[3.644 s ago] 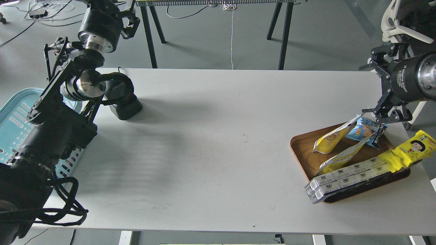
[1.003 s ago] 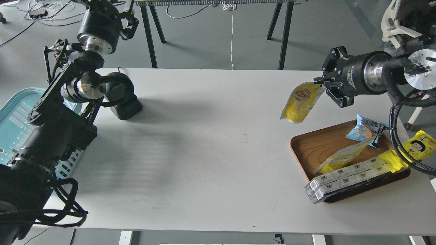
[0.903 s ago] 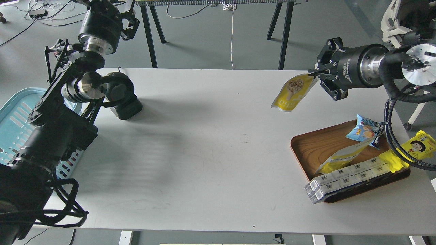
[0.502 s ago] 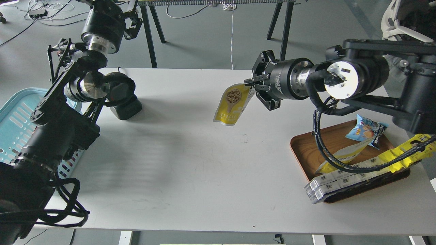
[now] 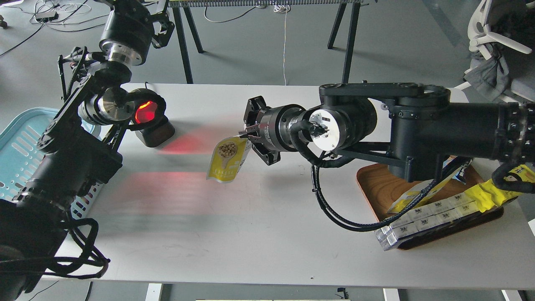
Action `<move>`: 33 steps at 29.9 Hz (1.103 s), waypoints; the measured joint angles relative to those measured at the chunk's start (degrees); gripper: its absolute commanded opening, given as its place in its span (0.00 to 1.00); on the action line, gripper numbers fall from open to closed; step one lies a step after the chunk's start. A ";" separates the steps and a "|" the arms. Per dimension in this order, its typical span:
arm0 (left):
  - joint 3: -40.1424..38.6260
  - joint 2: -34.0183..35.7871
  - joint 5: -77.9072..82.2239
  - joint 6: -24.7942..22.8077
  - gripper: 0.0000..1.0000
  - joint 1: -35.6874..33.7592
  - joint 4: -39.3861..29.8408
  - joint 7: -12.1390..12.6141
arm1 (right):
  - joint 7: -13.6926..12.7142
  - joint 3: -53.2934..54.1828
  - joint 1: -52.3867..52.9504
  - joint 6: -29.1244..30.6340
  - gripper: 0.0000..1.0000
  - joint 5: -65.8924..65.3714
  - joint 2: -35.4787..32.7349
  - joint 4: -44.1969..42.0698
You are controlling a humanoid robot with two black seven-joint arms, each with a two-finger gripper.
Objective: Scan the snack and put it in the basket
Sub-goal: 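Lift the yellow packet and carry it toward the barcode scanner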
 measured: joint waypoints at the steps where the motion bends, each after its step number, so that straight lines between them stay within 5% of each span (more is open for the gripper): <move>1: 0.00 0.00 0.00 0.00 1.00 0.00 -0.01 0.00 | -0.01 0.00 -0.35 -0.14 0.00 -0.02 0.82 -0.13; 28: 0.01 0.00 0.00 -0.02 1.00 0.27 -0.02 0.00 | -2.17 -1.69 0.08 -4.66 0.00 -0.23 3.04 -0.98; 30: 0.01 0.00 0.00 -0.06 1.00 0.27 -0.02 0.00 | -2.21 -1.73 0.36 -4.66 0.10 -0.29 3.02 -0.99; 33: 0.01 0.02 0.00 -0.10 1.00 0.27 -0.02 0.00 | -2.24 -1.99 0.62 -4.65 0.40 -0.31 2.98 -1.14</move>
